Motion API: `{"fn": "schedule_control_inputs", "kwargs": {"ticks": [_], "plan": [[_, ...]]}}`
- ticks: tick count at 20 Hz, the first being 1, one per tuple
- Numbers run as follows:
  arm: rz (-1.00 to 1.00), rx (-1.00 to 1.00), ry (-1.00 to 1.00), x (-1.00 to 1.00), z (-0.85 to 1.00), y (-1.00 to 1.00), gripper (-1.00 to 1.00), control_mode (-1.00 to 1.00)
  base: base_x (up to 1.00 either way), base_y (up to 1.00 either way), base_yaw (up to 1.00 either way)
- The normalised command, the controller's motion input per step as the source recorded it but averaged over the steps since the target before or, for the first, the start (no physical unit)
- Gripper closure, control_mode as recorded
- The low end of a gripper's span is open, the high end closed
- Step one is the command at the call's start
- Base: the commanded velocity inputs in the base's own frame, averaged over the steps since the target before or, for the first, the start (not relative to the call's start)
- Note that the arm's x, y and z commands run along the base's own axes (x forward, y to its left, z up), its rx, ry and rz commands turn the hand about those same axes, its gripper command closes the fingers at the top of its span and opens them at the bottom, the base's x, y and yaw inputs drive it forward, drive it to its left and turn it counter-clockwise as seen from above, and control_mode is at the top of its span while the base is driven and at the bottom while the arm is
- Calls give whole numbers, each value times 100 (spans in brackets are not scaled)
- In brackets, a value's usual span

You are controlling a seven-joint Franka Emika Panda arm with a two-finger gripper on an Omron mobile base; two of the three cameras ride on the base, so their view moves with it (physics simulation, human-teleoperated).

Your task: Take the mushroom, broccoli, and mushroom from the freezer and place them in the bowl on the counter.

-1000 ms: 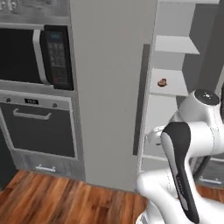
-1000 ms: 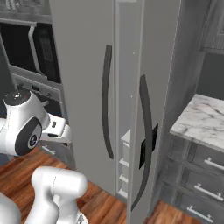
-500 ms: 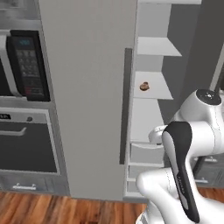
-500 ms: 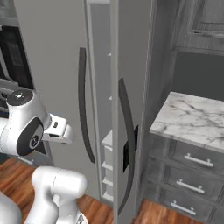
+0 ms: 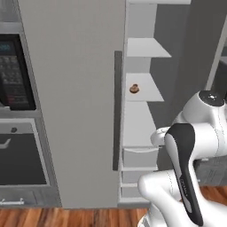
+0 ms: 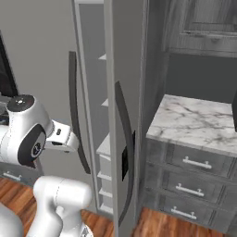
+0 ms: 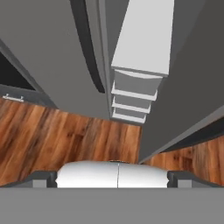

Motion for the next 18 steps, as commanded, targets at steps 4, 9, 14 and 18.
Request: {"fn": "schedule_control_inputs", "kwargs": {"ticks": [4, 9, 14, 18], "plan": [[0, 0, 0, 0, 0, 0, -100, 100, 38, 2, -37], [0, 0, 0, 0, 0, 0, -100, 100, 51, 5, -25], [0, 0, 0, 0, 0, 0, -100, 100, 72, 6, -1], [0, 0, 0, 0, 0, 0, -100, 100, 92, 5, 0]]}}
